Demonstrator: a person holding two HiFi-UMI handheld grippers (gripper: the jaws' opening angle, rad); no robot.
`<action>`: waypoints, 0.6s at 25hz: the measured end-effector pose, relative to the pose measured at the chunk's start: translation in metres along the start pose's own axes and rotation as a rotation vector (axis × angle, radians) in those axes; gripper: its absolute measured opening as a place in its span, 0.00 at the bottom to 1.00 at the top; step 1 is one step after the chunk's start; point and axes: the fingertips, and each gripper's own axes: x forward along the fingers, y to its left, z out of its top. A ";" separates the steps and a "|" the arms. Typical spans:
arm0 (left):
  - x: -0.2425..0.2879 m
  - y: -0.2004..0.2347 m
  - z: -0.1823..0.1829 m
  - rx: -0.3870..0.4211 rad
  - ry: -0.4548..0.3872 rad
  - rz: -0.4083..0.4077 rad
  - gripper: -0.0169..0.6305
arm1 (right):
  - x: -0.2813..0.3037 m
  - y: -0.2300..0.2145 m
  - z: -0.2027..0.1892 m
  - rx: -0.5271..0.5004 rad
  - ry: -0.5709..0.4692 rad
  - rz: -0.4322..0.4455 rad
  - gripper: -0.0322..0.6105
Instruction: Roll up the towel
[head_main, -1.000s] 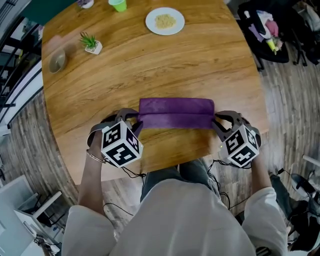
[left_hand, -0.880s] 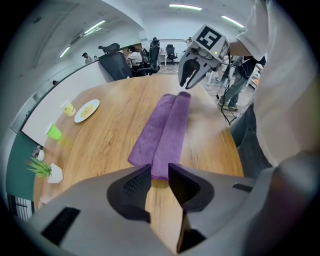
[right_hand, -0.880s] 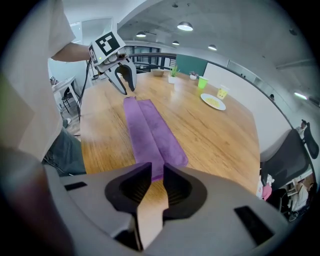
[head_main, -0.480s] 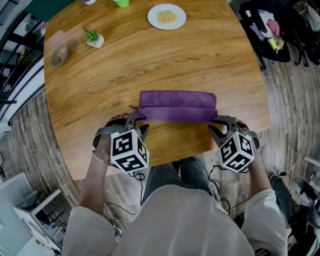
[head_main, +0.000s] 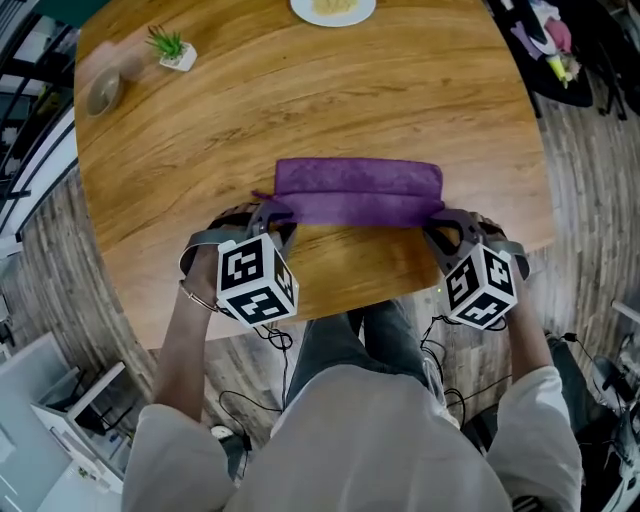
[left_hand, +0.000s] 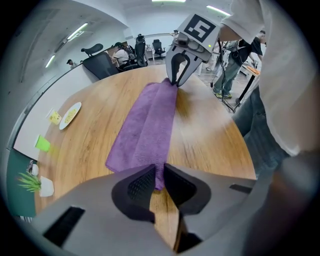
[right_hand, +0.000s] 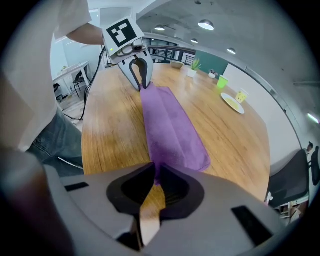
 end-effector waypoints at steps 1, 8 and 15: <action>0.000 0.001 0.000 0.008 0.002 0.008 0.11 | 0.000 -0.001 0.000 -0.003 0.001 0.000 0.11; -0.001 -0.002 0.000 -0.014 -0.002 0.064 0.07 | -0.001 0.004 -0.001 -0.008 0.003 -0.018 0.09; -0.018 -0.032 -0.005 -0.024 -0.016 0.019 0.07 | -0.015 0.034 -0.003 0.050 -0.013 0.055 0.09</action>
